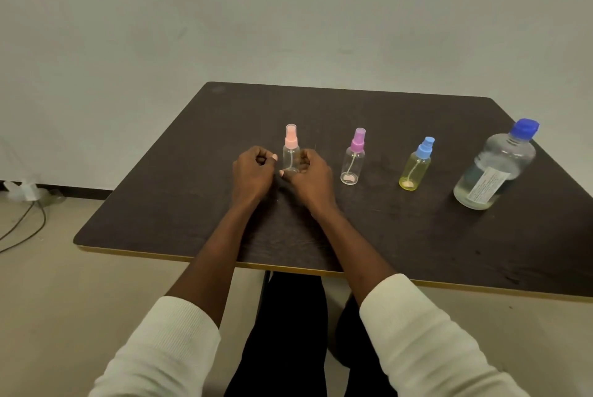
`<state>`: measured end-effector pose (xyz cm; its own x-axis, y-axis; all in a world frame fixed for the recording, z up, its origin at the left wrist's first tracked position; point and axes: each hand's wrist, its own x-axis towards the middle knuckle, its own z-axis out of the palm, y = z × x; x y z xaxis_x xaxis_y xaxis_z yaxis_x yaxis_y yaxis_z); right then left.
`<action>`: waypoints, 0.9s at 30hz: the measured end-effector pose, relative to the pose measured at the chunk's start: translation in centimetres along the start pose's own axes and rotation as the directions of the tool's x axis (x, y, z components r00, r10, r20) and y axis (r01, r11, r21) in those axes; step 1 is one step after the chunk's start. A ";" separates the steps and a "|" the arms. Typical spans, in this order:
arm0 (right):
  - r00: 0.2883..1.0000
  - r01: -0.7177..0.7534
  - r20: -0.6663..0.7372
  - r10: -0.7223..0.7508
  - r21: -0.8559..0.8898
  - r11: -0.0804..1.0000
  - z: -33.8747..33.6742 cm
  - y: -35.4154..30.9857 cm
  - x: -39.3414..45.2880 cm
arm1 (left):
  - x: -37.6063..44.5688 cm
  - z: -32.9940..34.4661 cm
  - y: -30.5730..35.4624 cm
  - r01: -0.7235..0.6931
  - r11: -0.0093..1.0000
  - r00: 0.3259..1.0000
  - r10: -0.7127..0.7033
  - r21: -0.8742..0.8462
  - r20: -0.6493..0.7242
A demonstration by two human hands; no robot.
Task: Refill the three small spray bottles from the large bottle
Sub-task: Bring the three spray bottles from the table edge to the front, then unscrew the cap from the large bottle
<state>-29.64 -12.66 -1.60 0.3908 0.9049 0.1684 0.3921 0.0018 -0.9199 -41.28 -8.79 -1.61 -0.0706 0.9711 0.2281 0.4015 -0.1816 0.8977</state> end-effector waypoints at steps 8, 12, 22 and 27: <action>0.998 -0.054 0.034 0.051 0.096 0.994 -0.4 0.2 0.0 | -0.9 -0.9 1.2 -0.099 0.960 0.993 0.077 -0.262 -0.094; 0.993 -0.094 0.083 0.080 0.179 0.979 -0.7 0.2 0.2 | -0.8 -0.9 1.9 -0.096 0.921 0.995 0.090 -0.379 -0.034; 0.987 -0.158 0.043 0.153 0.389 0.907 -0.8 -0.2 0.2 | -1.0 0.3 1.9 -0.121 0.948 0.971 0.052 -0.293 -0.234; 0.993 -0.091 -0.035 0.109 0.345 0.934 -2.4 -0.1 -1.8 | -3.9 0.7 2.1 -0.372 0.926 0.883 0.374 0.064 -0.285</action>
<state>-28.39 -15.36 -0.92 0.4607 0.8840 0.0792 0.0432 0.0668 -0.9968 -39.50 -12.85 -0.94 -0.1717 0.7449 0.6447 0.4567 -0.5196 0.7221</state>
